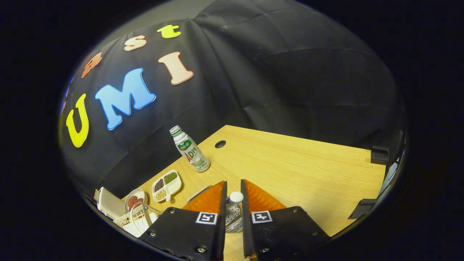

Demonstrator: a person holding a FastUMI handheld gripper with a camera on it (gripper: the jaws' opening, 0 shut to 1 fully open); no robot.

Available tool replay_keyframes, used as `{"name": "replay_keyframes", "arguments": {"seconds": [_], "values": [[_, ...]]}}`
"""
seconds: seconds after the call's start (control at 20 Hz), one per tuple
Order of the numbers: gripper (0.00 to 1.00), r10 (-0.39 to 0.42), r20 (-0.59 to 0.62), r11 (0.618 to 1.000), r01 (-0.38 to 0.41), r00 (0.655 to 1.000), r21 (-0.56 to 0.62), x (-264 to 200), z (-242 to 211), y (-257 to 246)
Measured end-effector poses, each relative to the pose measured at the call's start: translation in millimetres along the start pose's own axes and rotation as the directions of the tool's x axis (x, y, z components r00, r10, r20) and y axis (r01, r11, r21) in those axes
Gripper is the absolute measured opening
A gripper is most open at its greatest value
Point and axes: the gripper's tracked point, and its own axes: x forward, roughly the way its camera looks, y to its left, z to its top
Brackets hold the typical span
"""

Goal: Take the plate from the dish rack, then take the spoon from the basket and place it into the plate.

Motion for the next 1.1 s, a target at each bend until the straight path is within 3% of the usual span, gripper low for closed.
{"name": "replay_keyframes", "arguments": {"seconds": [0.05, 0.1, 0.15, 0.6, 0.9, 1.1], "values": [[0.20, 0.008, 0.002, 1.000, -0.008, 1.000, -0.018, 0, 2, 5], [0.20, 0.070, 0.025, 0.997, -0.069, 0.997, -0.025, -9, 12, 21], [0.04, 0.064, 0.029, 0.996, -0.062, 0.998, -0.070, -2, 12, 26], [0.04, 0.073, 0.090, 0.937, -0.037, 0.993, -0.347, -45, 51, 79], [0.04, 0.084, 0.172, 0.883, 0.007, 0.982, -0.469, -113, 79, 107], [0.04, 0.137, 0.163, 0.848, -0.031, 0.977, -0.529, -165, 61, 134]]}}
